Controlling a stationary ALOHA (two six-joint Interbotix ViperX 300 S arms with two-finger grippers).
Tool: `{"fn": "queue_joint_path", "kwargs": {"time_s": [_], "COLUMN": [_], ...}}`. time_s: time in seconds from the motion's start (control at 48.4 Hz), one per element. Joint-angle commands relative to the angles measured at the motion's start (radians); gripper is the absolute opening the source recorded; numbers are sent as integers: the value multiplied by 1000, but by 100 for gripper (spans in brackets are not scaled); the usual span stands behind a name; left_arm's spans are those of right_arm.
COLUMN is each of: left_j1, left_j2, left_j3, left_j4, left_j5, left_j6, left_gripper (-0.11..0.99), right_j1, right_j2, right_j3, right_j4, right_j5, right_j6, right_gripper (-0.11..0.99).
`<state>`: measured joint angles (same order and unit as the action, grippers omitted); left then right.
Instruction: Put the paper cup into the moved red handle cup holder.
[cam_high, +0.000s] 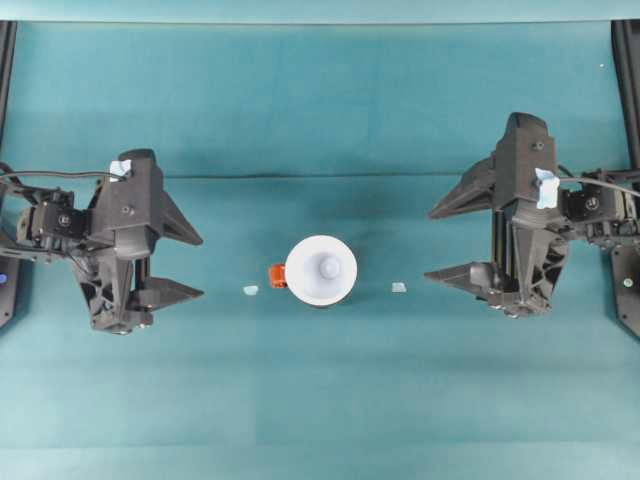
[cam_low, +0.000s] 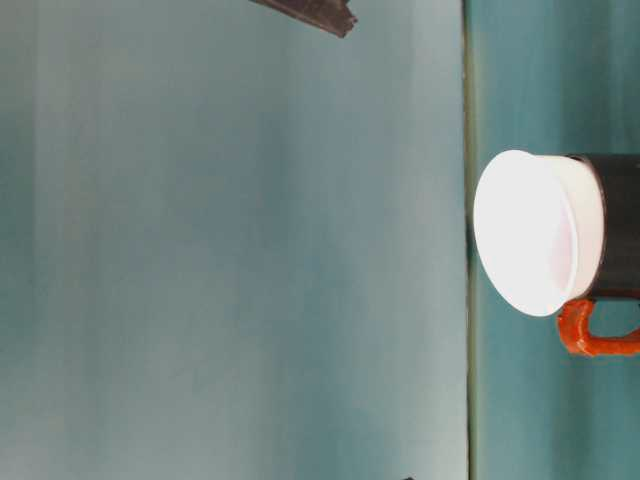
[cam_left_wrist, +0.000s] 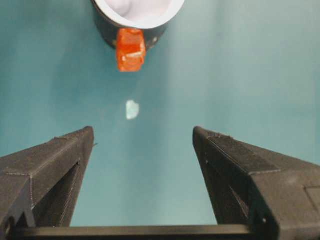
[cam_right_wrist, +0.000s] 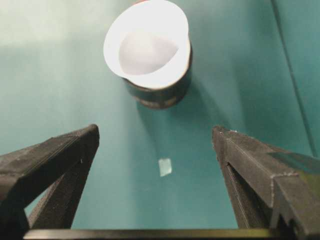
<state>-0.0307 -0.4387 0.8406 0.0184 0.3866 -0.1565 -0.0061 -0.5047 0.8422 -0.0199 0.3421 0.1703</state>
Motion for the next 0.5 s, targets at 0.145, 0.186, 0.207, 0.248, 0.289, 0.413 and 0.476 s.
{"fn": "queue_joint_path", "kwargs": {"time_s": [0.145,0.186,0.207,0.248,0.289,0.413,0.476], "left_j1": [-2,-2,-2,-2,-2,-3,-3], "left_j2": [-5,-3,-3,-3,-3,-3,-3], "left_j3": [-18,-18,-18,-18,-18,-17,-15], "left_j4": [3,3,3,3,3,3,3], "left_j5": [-8,-8,-9,-9,-8,-8,-8], "left_j6": [-2,-2,-2,-2,-2,-2,-2], "left_gripper": [88,88,88,88,88,88,88], "right_j1": [2,2,2,0,0,0,0], "right_j2": [-9,-9,-8,-9,-9,-8,-9], "right_j3": [-8,-8,-8,-8,-8,-8,-8], "right_j4": [0,0,0,0,0,2,0], "right_j5": [-37,-37,-37,-37,-37,-37,-37], "right_j6": [2,2,2,2,2,3,3], "right_gripper": [77,77,77,77,77,77,77]}}
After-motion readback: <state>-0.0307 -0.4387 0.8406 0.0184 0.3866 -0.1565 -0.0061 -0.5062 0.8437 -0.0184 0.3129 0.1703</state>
